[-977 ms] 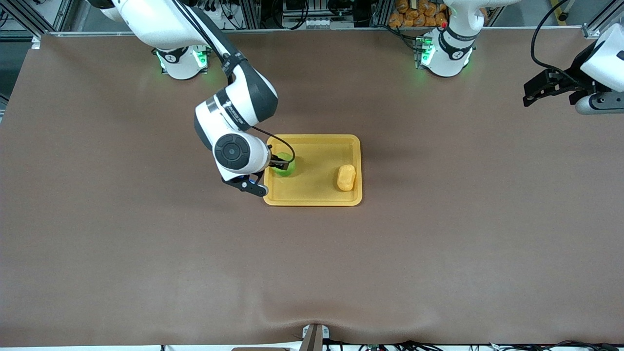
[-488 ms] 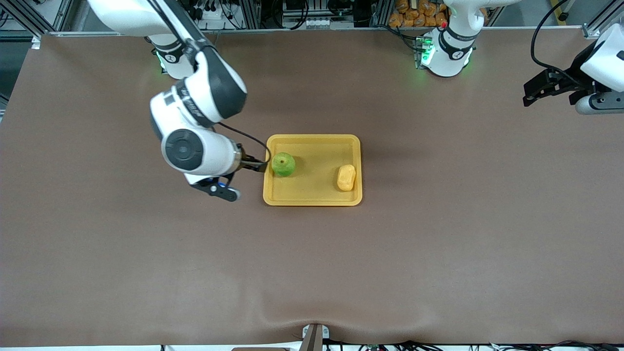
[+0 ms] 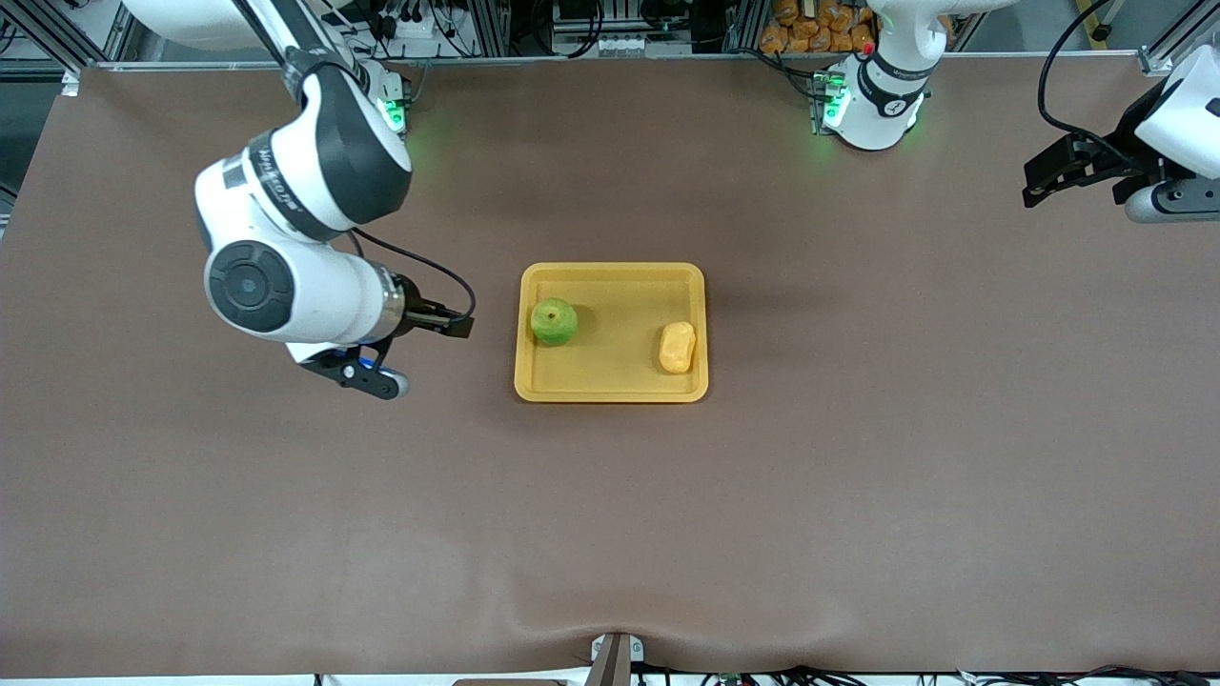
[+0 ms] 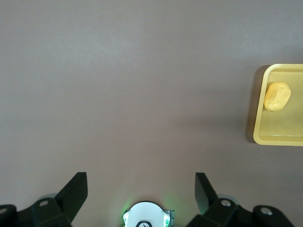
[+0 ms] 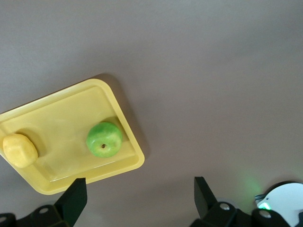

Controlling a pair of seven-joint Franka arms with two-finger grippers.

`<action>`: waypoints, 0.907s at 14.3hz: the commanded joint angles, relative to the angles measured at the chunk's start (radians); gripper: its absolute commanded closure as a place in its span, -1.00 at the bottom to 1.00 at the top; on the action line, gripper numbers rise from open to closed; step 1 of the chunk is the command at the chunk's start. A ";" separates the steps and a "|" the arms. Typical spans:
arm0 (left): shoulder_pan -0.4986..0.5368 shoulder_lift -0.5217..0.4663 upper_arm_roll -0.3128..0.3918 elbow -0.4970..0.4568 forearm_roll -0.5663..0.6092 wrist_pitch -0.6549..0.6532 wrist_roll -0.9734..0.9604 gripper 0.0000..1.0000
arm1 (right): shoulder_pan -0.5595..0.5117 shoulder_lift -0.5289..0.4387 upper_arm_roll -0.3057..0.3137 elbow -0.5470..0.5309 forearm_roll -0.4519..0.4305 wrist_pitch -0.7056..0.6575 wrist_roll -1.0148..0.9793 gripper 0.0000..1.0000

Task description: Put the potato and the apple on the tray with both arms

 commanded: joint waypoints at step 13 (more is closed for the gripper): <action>0.002 -0.024 0.002 -0.009 -0.015 -0.013 0.016 -1.00 | -0.304 -0.064 0.014 0.172 -0.029 -0.297 -0.180 -1.00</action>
